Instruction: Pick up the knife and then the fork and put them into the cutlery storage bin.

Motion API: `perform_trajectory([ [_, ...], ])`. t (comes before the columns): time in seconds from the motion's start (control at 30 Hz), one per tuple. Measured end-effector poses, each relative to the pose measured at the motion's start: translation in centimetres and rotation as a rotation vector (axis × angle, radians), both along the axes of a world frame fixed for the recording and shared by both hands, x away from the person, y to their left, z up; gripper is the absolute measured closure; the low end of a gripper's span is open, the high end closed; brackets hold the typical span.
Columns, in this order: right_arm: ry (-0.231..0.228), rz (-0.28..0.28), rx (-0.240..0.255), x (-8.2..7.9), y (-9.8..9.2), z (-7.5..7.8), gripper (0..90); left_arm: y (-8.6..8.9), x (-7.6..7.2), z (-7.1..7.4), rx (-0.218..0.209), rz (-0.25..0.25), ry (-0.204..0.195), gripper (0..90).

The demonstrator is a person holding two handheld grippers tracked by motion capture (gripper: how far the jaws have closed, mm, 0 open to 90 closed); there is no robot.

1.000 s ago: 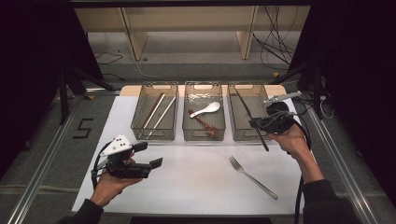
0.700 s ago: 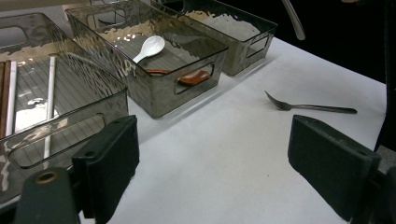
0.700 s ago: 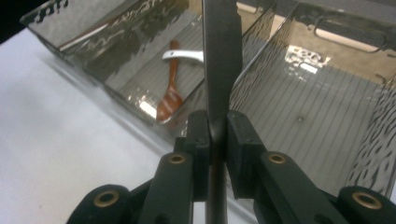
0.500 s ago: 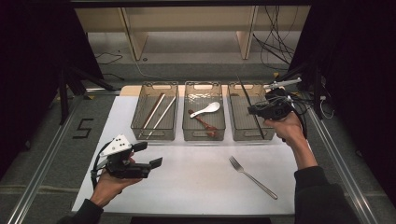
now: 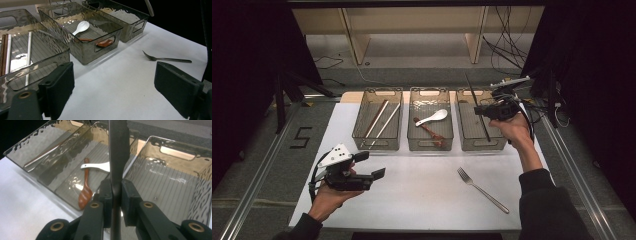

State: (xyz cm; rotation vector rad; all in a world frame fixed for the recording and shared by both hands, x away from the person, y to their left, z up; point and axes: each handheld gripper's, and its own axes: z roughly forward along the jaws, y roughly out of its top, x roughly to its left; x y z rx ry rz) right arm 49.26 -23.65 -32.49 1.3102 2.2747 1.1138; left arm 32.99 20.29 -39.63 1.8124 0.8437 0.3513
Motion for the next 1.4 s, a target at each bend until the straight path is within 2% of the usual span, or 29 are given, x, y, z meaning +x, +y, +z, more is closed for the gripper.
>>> perform_trajectory([
  [0.33, 0.017, -0.037, 0.006, 2.0, 0.7, -0.1, 81.2, 0.1, 0.0, 0.0, -0.003, -0.001, -0.001, 16.0],
  [0.63, 0.036, -0.084, 0.002, 3.6, 0.5, -0.7, 81.2, 0.0, 0.0, 0.0, -0.005, -0.001, -0.001, 16.0],
  [1.07, 0.042, -0.143, 0.008, 4.7, 0.2, -1.7, 81.1, 0.0, -0.1, 0.0, -0.005, -0.003, -0.003, 16.0],
  [1.4, 0.061, -0.156, 0.008, 5.2, 0.9, -2.8, 81.0, 0.0, -0.1, 0.1, -0.001, -0.005, -0.006, 16.0],
])
